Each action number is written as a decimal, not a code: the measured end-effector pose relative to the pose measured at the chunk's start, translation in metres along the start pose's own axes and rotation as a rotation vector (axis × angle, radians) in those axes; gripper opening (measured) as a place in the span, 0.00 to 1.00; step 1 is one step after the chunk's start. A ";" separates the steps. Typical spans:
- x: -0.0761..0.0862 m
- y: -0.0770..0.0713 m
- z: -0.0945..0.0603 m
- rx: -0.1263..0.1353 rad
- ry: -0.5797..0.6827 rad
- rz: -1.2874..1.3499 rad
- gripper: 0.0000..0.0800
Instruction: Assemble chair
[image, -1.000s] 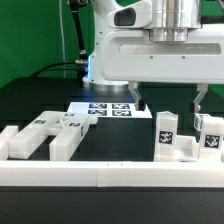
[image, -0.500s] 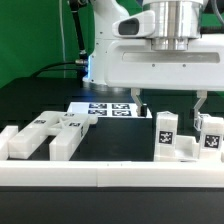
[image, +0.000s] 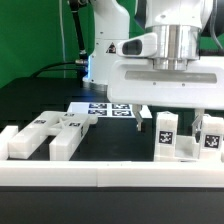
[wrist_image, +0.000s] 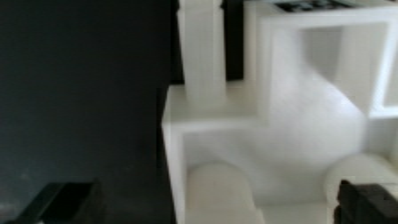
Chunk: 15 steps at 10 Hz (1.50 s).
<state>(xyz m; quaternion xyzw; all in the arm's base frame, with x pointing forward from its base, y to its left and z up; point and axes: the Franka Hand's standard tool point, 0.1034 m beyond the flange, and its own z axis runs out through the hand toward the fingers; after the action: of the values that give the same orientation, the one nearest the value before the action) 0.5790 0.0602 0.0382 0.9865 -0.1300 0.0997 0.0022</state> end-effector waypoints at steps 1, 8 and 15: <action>-0.003 0.001 0.009 -0.008 -0.006 -0.003 0.81; -0.013 0.006 0.027 -0.025 -0.023 -0.010 0.49; -0.005 0.013 0.009 -0.025 -0.050 -0.025 0.41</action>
Offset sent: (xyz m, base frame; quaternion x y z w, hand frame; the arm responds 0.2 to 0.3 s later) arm 0.0027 -0.0004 -0.0124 -0.0022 0.0100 0.0024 0.9999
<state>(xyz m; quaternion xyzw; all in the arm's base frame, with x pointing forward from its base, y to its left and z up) 0.5729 0.0483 0.0281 0.9901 -0.1188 0.0734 0.0125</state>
